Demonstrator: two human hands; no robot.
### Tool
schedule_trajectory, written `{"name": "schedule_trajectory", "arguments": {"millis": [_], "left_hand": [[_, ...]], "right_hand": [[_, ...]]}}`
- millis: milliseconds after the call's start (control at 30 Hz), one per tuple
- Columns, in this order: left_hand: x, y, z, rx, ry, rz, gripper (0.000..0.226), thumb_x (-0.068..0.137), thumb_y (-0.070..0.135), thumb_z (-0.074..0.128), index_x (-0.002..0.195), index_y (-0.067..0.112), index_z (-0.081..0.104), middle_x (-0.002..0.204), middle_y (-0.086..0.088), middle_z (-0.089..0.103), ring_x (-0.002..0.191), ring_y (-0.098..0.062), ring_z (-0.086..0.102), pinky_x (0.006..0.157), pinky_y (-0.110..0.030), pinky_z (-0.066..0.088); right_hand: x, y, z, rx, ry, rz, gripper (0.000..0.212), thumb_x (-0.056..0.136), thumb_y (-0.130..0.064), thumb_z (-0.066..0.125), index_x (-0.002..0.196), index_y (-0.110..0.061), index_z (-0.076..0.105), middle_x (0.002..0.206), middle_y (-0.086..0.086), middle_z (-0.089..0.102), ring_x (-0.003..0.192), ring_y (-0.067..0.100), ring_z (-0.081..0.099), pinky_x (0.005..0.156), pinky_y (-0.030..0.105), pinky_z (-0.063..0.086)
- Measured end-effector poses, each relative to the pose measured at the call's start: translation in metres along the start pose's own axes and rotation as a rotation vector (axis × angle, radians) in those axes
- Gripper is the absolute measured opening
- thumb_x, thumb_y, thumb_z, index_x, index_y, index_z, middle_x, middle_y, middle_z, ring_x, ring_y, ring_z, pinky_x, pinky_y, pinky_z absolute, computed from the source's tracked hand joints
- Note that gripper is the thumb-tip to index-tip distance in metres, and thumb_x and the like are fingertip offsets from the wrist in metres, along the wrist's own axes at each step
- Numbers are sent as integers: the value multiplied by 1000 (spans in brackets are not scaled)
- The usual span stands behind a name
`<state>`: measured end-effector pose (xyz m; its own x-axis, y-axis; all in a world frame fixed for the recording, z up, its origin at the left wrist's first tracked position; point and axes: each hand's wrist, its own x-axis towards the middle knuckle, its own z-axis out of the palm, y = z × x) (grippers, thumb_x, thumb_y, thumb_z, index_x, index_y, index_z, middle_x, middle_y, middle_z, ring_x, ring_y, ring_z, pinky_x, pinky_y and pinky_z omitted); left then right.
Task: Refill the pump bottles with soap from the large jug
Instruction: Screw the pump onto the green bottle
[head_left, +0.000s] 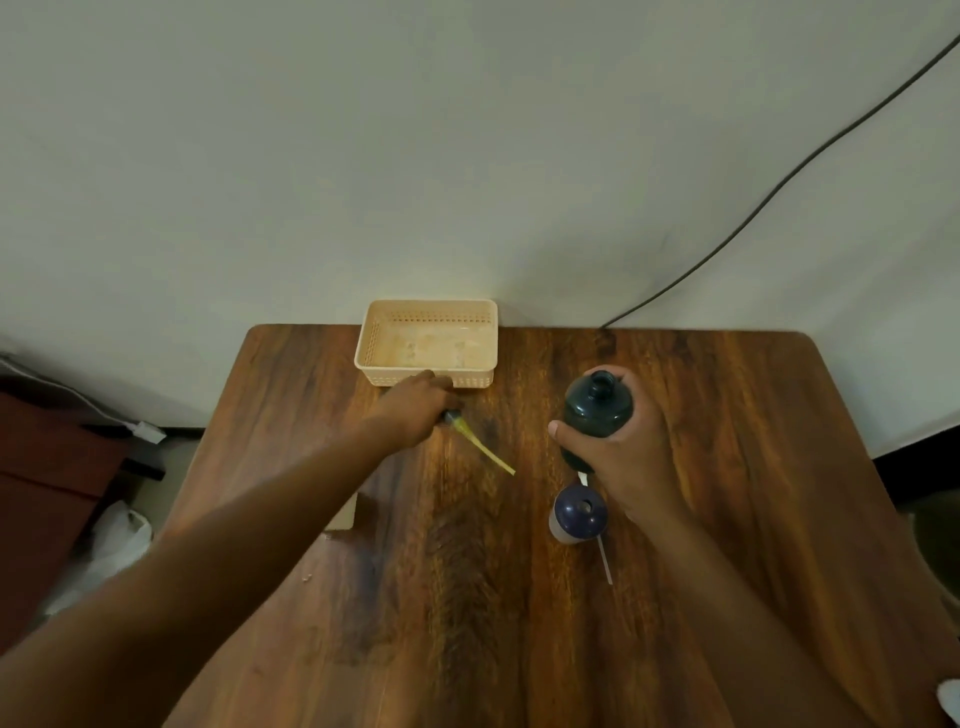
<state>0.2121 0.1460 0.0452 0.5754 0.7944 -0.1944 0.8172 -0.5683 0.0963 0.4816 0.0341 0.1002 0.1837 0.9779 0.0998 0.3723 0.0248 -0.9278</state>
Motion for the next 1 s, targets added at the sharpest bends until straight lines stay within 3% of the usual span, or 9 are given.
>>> {"name": "schedule_trajectory", "arguments": {"millis": [167,300,400,500,633,800,1000], "left_hand": [[0,-15,-73,-15,25,20,32,93,9,67,122,23,72,113,-3,63,108,-23,59,89,-39,52],[-4,-20,-123,-18,45,17,35,92,5,69,121,24,74,111,1,62,106,-18,58,80,-28,48],[-7,-19,-158,12,48,50,40,93,3,67,126,24,72,112,3,61,105,-14,55,85,-29,50],[-12,-14,-196,82,85,117,42,92,-2,67,126,23,72,106,5,57,106,-15,54,87,-31,54],[-25,1,-258,187,152,186,41,92,-5,64,123,22,72,104,5,53,100,-10,44,83,-26,49],[-45,27,-341,295,236,273,46,91,-9,59,120,23,71,105,4,51,102,-12,42,87,-33,51],[-69,65,-427,355,306,353,48,87,-15,57,118,19,74,105,3,51,101,-10,41,91,-33,52]], "right_hand": [[0,-22,4,-5,-2,-26,68,63,-40,91,120,-39,54,115,-20,59,105,-5,55,75,8,51],[1,-41,7,14,3,-54,70,62,-39,92,121,-39,54,116,-19,60,107,0,57,80,18,54],[-1,-50,9,24,6,-59,74,61,-41,92,122,-44,51,116,-23,58,107,-2,56,84,22,55],[-2,-56,10,10,1,-47,80,58,-49,91,123,-52,45,119,-27,54,111,6,56,85,28,56],[-3,-70,10,0,-11,-63,83,53,-57,87,123,-50,45,120,-24,55,113,11,57,86,34,59],[2,-92,10,15,18,-105,78,50,-62,84,119,-56,48,110,-36,55,107,6,60,75,18,57],[12,-115,7,-25,43,-98,75,50,-58,84,117,-53,50,106,-31,61,100,3,62,78,20,55]]}}
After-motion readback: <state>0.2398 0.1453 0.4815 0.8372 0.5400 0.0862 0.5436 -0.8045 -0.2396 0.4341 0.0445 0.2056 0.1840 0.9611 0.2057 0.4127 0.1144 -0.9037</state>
